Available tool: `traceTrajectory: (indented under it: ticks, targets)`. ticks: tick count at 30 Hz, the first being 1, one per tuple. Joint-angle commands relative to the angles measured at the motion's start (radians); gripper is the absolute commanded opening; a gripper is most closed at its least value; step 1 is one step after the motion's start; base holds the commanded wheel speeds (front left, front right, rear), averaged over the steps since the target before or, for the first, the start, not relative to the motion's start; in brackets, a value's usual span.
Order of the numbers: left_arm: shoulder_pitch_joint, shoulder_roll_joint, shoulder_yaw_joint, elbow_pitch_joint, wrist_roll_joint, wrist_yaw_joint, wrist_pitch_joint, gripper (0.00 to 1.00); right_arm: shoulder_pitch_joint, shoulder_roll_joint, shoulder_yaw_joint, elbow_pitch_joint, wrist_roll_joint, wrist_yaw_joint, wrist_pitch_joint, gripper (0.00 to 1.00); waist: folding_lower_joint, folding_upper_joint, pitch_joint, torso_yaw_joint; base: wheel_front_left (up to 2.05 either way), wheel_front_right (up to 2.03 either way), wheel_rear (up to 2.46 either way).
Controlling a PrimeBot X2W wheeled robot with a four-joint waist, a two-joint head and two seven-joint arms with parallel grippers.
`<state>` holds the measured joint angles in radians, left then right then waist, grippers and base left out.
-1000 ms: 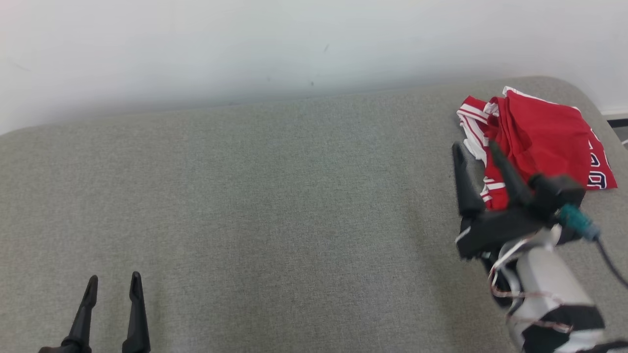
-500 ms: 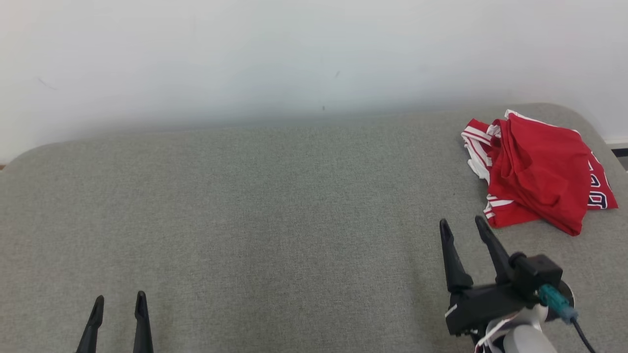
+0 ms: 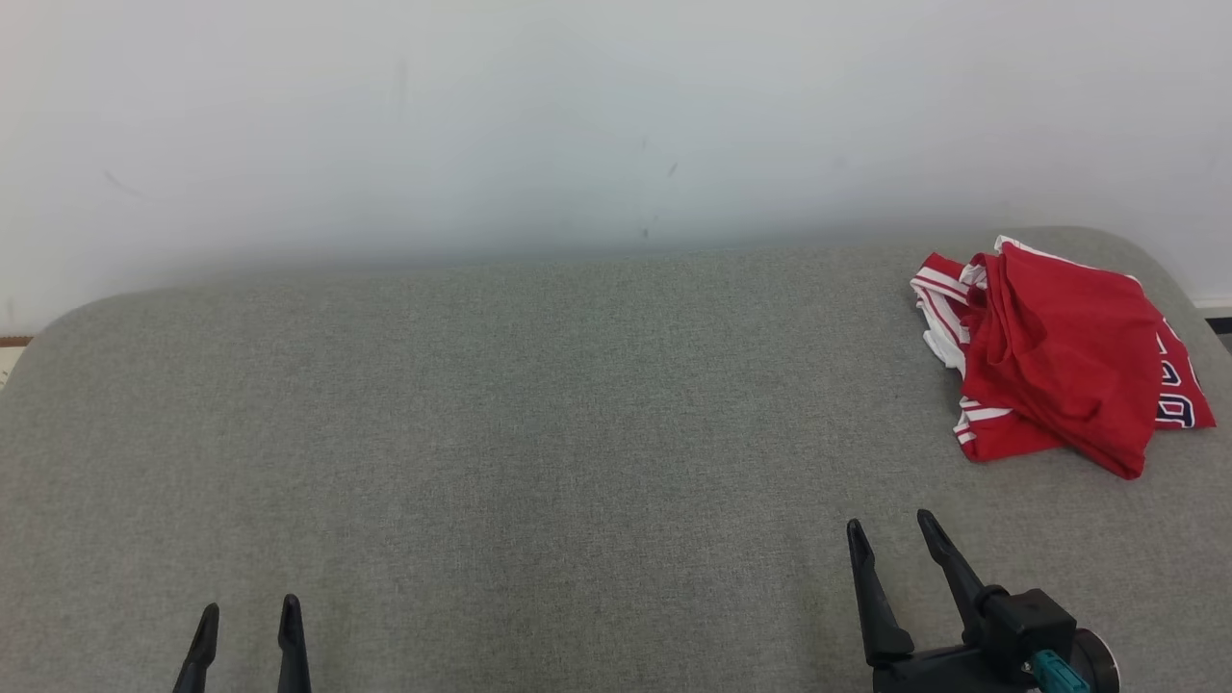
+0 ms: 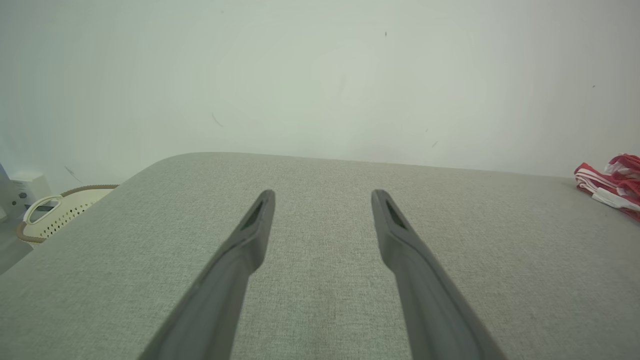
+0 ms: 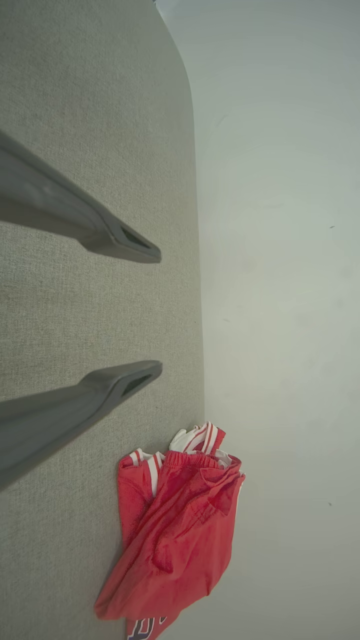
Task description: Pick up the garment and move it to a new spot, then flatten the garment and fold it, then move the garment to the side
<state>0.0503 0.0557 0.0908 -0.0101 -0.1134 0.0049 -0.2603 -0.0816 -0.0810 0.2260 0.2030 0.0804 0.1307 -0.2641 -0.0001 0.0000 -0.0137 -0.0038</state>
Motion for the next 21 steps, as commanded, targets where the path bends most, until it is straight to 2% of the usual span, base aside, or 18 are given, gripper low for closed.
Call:
traceTrajectory:
  ticks: [1, 21]
  targets:
    - [0.013, -0.001, -0.001, 0.003, 0.007, 0.001, -0.004, 1.00, 0.014, 0.005, 0.002, -0.006, -0.001, 0.000, -0.001, 1.00, 0.0001, 0.0000, 0.000, 0.001, 0.00, 0.00, 0.00]
    - [0.017, -0.004, 0.000, -0.001, -0.008, 0.003, -0.004, 1.00, 0.021, 0.020, -0.016, -0.012, -0.027, 0.000, -0.001, 1.00, 0.0001, 0.0000, -0.001, -0.008, 0.00, 0.00, 0.00]
